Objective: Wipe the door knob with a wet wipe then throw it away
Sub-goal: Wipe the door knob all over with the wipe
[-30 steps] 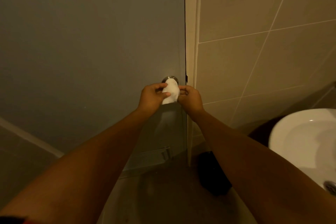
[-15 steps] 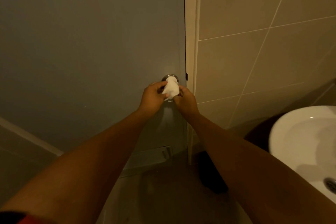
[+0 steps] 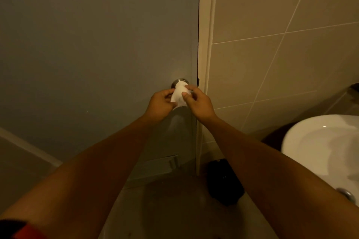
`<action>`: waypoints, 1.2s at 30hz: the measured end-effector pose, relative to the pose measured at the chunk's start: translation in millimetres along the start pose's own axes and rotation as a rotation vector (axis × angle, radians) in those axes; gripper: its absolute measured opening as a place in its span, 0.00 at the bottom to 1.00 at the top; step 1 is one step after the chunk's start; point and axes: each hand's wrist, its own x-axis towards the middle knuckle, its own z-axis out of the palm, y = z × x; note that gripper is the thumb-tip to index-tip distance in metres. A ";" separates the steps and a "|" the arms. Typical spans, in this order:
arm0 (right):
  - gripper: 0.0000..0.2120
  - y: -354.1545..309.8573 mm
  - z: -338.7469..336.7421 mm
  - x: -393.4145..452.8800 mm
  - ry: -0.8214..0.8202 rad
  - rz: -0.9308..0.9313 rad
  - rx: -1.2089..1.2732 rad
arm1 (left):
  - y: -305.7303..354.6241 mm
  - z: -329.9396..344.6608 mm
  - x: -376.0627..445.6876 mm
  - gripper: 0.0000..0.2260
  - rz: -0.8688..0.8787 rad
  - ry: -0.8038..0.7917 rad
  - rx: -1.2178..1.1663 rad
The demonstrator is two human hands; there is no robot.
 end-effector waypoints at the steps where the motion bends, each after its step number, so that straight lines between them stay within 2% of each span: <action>1: 0.20 1.5 1.7 1.5 0.017 -0.007 -0.016 | 0.6 -5.5 0.1 0.22 0.010 -0.003 0.018; 4: 0.21 7.1 3.7 4.4 0.116 -0.049 -0.116 | 1.2 -22.3 2.3 0.17 0.041 0.007 0.079; 8: 0.24 8.7 2.0 0.4 0.193 -0.164 -0.343 | 5.1 -36.4 10.5 0.11 0.100 0.107 0.195; 13: 0.19 2.6 5.6 -1.1 0.074 -0.347 -0.476 | 16.8 -40.7 18.0 0.10 0.219 0.212 0.293; 16: 0.21 0.5 12.5 2.4 0.061 -0.317 -0.513 | 22.2 -44.9 17.8 0.11 0.388 0.292 0.513; 19: 0.27 1.5 21.1 6.2 0.080 -0.254 -0.501 | 31.9 -60.3 20.3 0.12 0.677 0.395 0.791; 22: 0.28 1.5 29.8 7.9 0.128 -0.199 -0.439 | 42.8 -76.4 33.4 0.15 0.879 0.399 1.028; 26: 0.30 5.1 47.5 7.4 0.226 -0.140 -0.278 | 74.0 -87.0 49.1 0.21 0.948 0.302 1.323; 28: 0.28 6.1 51.9 8.3 0.251 -0.073 -0.089 | 87.5 -92.5 55.5 0.25 1.003 0.270 1.414; 31: 0.26 4.2 60.0 10.4 0.275 0.029 0.345 | 92.3 -104.8 65.4 0.28 1.114 0.216 1.509; 34: 0.28 4.0 71.2 14.9 0.387 0.079 0.443 | 89.7 -116.0 74.8 0.28 1.227 0.216 1.543; 36: 0.33 7.6 74.7 19.5 0.420 0.078 0.358 | 88.7 -118.5 80.2 0.28 1.270 0.239 1.581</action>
